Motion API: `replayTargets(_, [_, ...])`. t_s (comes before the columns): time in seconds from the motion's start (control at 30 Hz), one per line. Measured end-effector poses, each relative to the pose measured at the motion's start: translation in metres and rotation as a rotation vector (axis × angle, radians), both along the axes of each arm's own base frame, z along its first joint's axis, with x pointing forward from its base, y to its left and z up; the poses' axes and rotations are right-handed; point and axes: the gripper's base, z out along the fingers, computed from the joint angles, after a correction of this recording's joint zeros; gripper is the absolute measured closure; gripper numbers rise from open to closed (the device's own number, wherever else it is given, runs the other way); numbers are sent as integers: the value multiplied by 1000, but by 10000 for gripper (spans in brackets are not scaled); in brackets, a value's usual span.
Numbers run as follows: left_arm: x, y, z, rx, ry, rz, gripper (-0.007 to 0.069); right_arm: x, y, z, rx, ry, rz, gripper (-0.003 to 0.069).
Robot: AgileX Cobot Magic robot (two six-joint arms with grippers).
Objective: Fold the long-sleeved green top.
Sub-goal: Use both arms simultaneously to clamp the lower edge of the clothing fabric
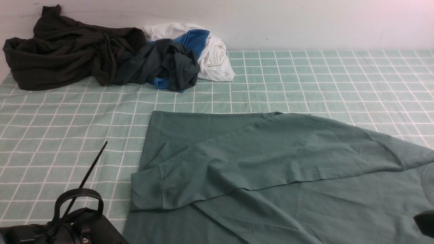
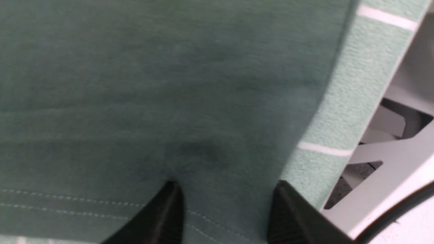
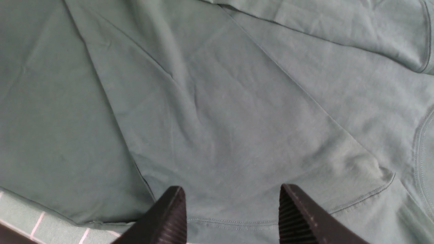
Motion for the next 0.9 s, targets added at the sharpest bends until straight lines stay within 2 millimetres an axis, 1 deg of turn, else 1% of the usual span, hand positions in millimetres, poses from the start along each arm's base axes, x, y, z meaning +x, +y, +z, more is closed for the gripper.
replayTargets(0.07, [1, 0, 1, 4, -8, 20, 393, 0, 0, 0, -1, -1, 0, 304])
replayTargets(0.13, [1, -1, 1, 2, -8, 40, 482, 0, 0, 0, -5, -2, 3, 304])
replayTargets(0.17, [1, -1, 1, 1, -7, 43, 482, 0, 0, 0, -5, -3, 4, 304])
replayTargets(0.23, [1, -2, 2, -3, -1, 58, 569, 0, 0, -1, -5, -5, 6, 304])
replayTargets(0.3, [2, -4, 5, -8, 0, 60, 608, 1, 0, -1, -5, -5, 6, 304])
replayTargets(0.4, [4, -7, 15, -15, -1, 63, 619, 1, 0, -1, -6, -8, 9, 304])
replayTargets(0.5, [8, -11, 37, -43, -25, 62, 619, 1, 0, -1, -19, -13, 18, 304])
replayTargets(0.53, [9, -11, 42, -45, -36, 60, 619, 1, -1, -1, -27, -17, 27, 304])
replayTargets(0.57, [9, -11, 44, -46, -39, 61, 619, 1, -1, -1, -27, -17, 27, 304])
replayTargets(0.6, [11, -7, 53, -41, -63, 65, 619, 1, -1, -1, -48, -26, 62, 304])
replayTargets(0.73, [17, 14, 65, 30, -92, 93, 619, 1, 1, -2, -98, -35, 173, 302])
replayTargets(0.83, [20, 29, 65, 78, -95, 126, 619, 4, 6, -7, -126, -17, 273, 285])
replayTargets(0.9, [21, 37, 61, 109, -84, 147, 619, 9, 12, -18, -155, 30, 350, 253])
